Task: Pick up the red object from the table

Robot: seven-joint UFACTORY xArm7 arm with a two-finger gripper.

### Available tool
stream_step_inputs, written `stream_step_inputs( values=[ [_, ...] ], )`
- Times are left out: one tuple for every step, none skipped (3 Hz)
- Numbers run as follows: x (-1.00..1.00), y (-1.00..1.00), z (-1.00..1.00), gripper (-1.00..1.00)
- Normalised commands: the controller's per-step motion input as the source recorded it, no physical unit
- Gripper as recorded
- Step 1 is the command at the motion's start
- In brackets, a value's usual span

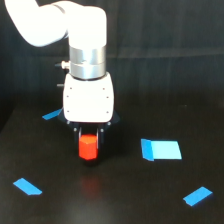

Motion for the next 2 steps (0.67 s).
stream_step_inputs(
  values=[
    [0.03, 0.02, 0.98, -1.0],
    [0.1, 0.05, 0.95, -1.0]
  ],
)
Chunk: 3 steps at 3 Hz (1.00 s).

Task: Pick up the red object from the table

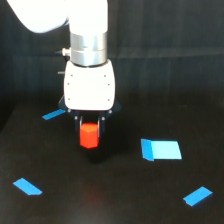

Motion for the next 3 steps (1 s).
stream_step_inputs(
  values=[
    [-0.01, 0.0, 0.98, -1.0],
    [0.03, 0.06, 1.0, -0.97],
    [-0.11, 0.01, 0.94, -0.96]
  ],
)
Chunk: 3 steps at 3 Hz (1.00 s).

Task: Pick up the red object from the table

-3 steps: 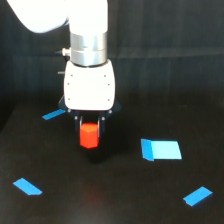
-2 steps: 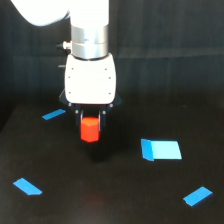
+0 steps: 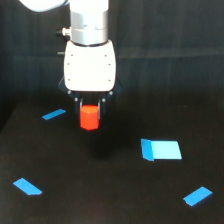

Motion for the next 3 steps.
stream_step_inputs(
  values=[
    [-0.06, 0.17, 0.67, -1.0],
    [0.0, 0.1, 0.52, -1.0],
    [0.05, 0.05, 0.22, -1.0]
  ],
)
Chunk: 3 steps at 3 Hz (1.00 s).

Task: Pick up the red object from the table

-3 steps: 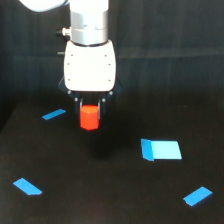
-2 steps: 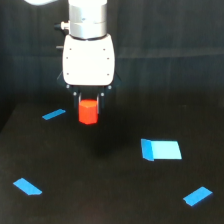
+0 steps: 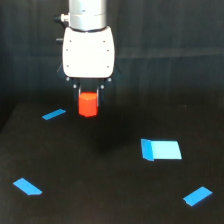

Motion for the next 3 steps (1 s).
stream_step_inputs(
  values=[
    [-0.1, 0.12, 0.27, -0.9],
    [0.02, 0.08, 0.19, -0.98],
    [-0.05, 0.05, 0.14, -1.0]
  ],
)
